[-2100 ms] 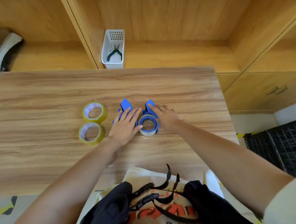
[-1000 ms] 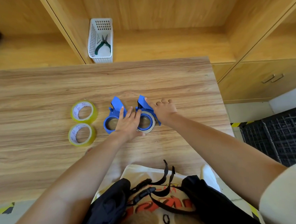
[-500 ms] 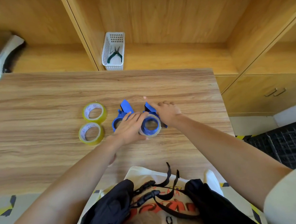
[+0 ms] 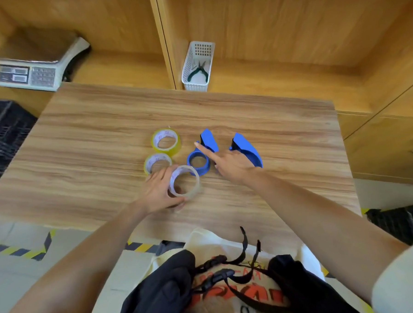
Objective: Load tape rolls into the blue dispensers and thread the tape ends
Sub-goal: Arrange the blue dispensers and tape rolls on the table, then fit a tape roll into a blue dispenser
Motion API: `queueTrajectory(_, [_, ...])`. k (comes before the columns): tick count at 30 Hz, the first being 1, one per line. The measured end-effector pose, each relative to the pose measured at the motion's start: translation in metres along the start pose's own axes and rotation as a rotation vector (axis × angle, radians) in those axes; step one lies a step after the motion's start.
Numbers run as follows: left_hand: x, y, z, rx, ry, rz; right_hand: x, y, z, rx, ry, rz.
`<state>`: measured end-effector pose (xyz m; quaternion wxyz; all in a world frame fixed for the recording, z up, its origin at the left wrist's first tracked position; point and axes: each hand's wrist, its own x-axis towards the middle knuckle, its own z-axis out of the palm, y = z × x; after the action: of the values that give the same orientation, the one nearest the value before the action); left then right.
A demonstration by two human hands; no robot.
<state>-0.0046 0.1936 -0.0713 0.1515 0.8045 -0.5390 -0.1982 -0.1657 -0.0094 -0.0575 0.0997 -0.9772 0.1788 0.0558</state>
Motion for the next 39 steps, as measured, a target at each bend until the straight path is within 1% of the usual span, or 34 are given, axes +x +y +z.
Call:
queueTrajectory(6, [-0.033,-0.032,0.008,0.078,-0.102,-0.118,0.006,-0.017,0.007,0.028,-0.053,-0.041])
queueTrajectory(9, [-0.038,-0.036,0.012,0.063,-0.109,-0.159,0.007,-0.026,0.010,0.029,-0.073,-0.056])
queueTrajectory(14, [-0.037,-0.032,0.013,0.077,-0.132,-0.164,0.010,-0.036,0.008,0.005,-0.084,-0.051])
queueTrajectory(19, [-0.036,-0.034,0.013,0.079,-0.149,-0.180,0.011,-0.034,0.014,-0.006,-0.136,-0.019])
queueTrajectory(21, [-0.036,-0.034,0.012,0.061,-0.134,-0.173,0.011,-0.033,0.016,-0.005,-0.152,0.007])
queueTrajectory(25, [-0.030,-0.029,0.004,-0.066,-0.064,-0.138,0.010,-0.026,0.015,-0.017,-0.137,0.024])
queueTrajectory(28, [-0.011,-0.028,-0.006,-0.125,0.026,-0.182,0.011,-0.019,0.009,-0.017,-0.107,0.029])
queueTrajectory(30, [0.007,-0.026,-0.012,-0.112,0.070,-0.213,0.014,-0.012,0.003,-0.011,-0.085,0.041])
queueTrajectory(33, [0.039,-0.021,-0.023,-0.027,0.077,-0.225,0.019,0.001,-0.007,0.022,-0.066,0.078])
queueTrajectory(35, [0.063,-0.024,-0.027,0.090,0.035,-0.217,0.021,0.012,-0.013,0.033,-0.069,0.112])
queueTrajectory(37, [0.087,-0.033,-0.028,0.253,-0.085,-0.220,0.022,0.022,-0.016,0.036,-0.083,0.148])
queueTrajectory(39, [0.109,-0.038,-0.031,0.342,-0.217,-0.258,0.022,0.033,-0.018,0.030,-0.094,0.183])
